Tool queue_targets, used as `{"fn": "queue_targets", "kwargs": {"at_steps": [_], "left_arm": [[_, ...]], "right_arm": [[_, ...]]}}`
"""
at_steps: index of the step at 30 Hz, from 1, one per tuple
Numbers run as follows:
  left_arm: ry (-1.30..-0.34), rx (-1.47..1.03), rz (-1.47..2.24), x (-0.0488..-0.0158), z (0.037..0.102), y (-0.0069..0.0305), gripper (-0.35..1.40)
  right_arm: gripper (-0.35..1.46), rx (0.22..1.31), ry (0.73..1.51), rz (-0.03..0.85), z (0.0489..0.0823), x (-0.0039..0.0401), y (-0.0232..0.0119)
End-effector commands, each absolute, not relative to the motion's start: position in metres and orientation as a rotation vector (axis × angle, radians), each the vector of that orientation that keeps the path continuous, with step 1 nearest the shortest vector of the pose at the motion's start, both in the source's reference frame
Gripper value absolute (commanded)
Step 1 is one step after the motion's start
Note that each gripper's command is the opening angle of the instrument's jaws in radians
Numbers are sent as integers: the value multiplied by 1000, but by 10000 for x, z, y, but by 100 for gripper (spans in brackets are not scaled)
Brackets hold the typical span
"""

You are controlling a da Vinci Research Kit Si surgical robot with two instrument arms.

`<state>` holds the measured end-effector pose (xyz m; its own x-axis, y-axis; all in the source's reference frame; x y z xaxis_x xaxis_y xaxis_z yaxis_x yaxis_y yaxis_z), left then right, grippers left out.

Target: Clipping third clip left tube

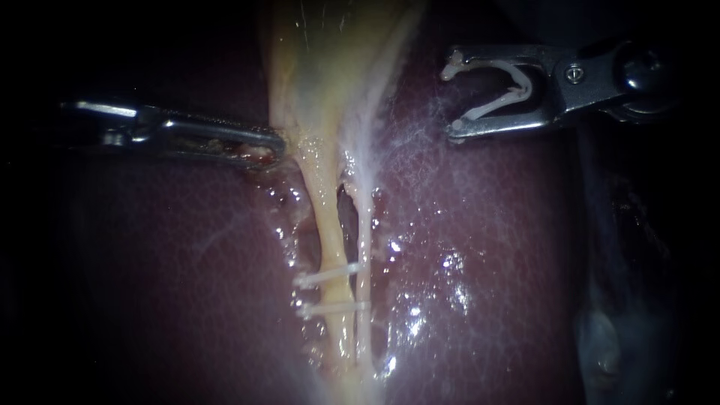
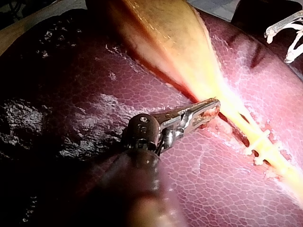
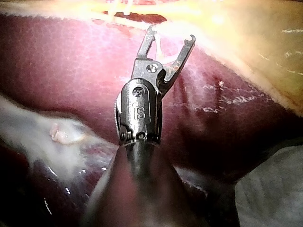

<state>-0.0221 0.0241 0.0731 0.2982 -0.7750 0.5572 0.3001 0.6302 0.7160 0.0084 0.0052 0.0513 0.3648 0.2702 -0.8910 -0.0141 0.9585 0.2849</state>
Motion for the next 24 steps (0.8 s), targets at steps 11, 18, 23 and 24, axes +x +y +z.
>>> {"fn": "queue_targets", "kwargs": {"at_steps": [11, 18, 23, 24], "left_arm": [[-1033, 549, -778, -193, 694, 268, -35], [-1055, 517, -817, -160, 667, 296, -35], [-1061, 511, -818, -157, 664, 297, -35], [-1060, 511, -819, -158, 664, 297, -35]], "right_arm": [[50, 245, 1187, 185, 513, 84, 52], [50, 245, 1187, 185, 513, 83, 52], [50, 247, 1188, 184, 513, 84, 52], [50, 247, 1188, 184, 513, 84, 52]]}}
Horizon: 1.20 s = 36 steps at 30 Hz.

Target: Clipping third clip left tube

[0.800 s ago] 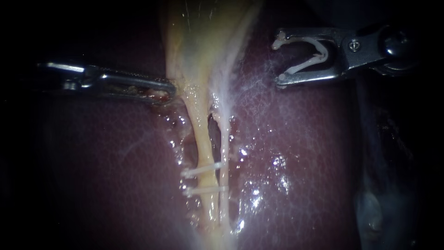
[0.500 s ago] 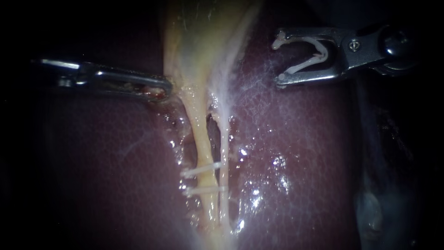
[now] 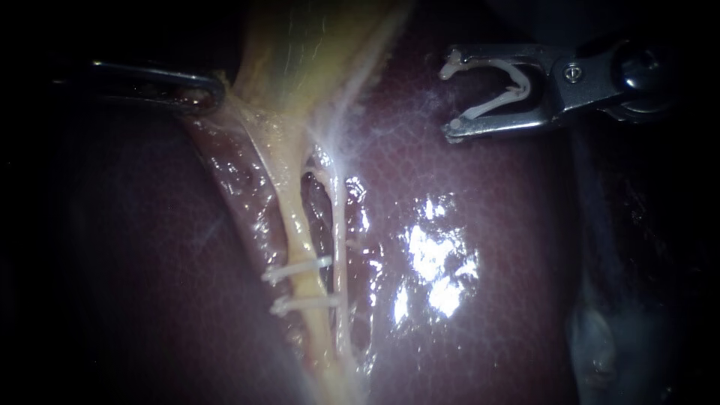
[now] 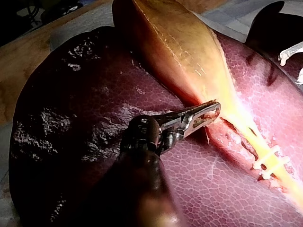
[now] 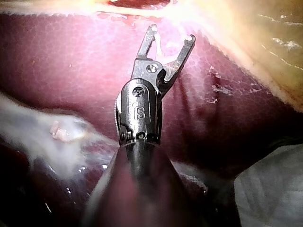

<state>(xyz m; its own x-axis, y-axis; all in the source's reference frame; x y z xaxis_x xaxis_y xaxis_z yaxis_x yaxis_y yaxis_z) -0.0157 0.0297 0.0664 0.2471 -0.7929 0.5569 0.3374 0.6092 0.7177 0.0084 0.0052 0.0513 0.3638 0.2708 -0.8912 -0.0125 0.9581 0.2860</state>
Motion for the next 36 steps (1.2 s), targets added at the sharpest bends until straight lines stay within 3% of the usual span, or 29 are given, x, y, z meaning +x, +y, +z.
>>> {"fn": "queue_targets", "kwargs": {"at_steps": [1, 4, 18, 36], "left_arm": [[-1060, 510, -819, -158, 663, 297, -35], [-1060, 510, -820, -159, 662, 296, -35], [-1060, 505, -821, -161, 665, 293, -35], [-1059, 503, -821, -163, 667, 290, -35]], "right_arm": [[50, 249, 1190, 182, 513, 84, 52], [50, 267, 1197, 184, 513, 85, 49], [50, 532, 1197, 408, 522, 119, 5], [49, 737, 1169, 497, 579, 178, -60]]}}
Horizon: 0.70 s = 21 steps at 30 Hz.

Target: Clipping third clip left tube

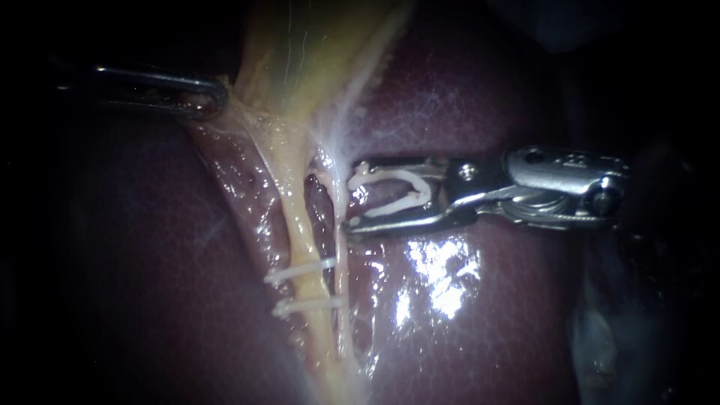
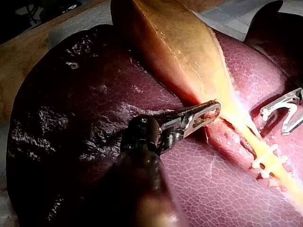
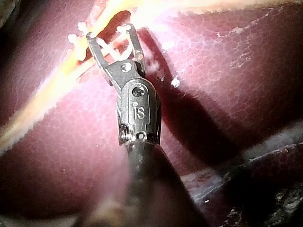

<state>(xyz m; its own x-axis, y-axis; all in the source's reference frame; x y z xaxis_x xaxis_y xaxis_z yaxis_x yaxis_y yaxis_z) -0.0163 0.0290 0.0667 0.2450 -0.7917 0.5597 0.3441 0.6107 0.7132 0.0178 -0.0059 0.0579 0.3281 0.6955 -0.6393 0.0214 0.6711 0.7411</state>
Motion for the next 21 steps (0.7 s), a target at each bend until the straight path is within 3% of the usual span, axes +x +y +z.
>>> {"fn": "queue_targets", "kwargs": {"at_steps": [1, 21], "left_arm": [[-1059, 502, -821, -163, 667, 290, -35], [-1059, 497, -823, -164, 668, 288, -35]], "right_arm": [[49, 745, 1166, 502, 582, 180, -61], [49, 880, 1158, 545, 634, 211, -82]]}}
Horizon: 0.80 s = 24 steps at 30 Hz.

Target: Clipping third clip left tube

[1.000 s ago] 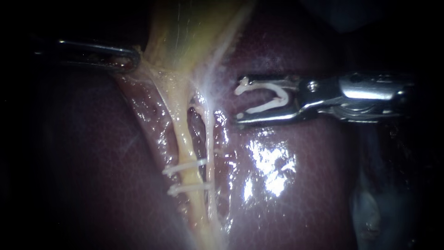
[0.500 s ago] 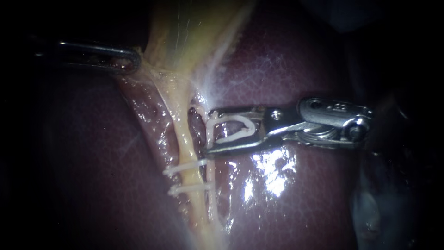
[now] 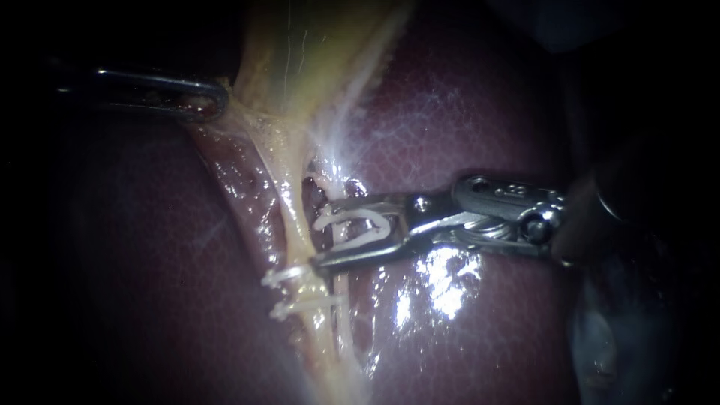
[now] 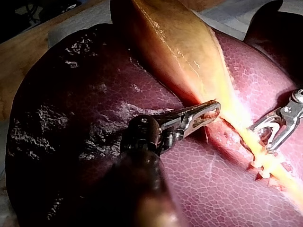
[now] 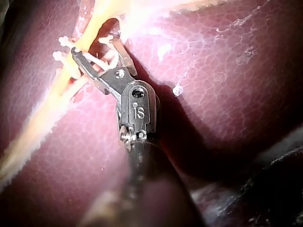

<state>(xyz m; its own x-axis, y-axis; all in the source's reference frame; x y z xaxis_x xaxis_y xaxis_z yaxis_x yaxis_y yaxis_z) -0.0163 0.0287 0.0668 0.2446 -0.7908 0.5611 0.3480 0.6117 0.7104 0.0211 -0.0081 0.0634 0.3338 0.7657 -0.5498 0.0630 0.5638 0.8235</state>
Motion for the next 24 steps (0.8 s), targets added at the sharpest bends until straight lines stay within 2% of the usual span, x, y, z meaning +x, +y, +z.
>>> {"fn": "queue_targets", "kwargs": {"at_steps": [1, 10, 24], "left_arm": [[-1059, 497, -823, -164, 668, 287, -35], [-1059, 497, -823, -164, 668, 287, -35], [-1058, 495, -823, -165, 669, 286, -35]], "right_arm": [[49, 892, 1166, 551, 634, 215, -81], [49, 1006, 1231, 597, 626, 239, -81], [48, 1082, 1342, 649, 576, 249, -58]]}}
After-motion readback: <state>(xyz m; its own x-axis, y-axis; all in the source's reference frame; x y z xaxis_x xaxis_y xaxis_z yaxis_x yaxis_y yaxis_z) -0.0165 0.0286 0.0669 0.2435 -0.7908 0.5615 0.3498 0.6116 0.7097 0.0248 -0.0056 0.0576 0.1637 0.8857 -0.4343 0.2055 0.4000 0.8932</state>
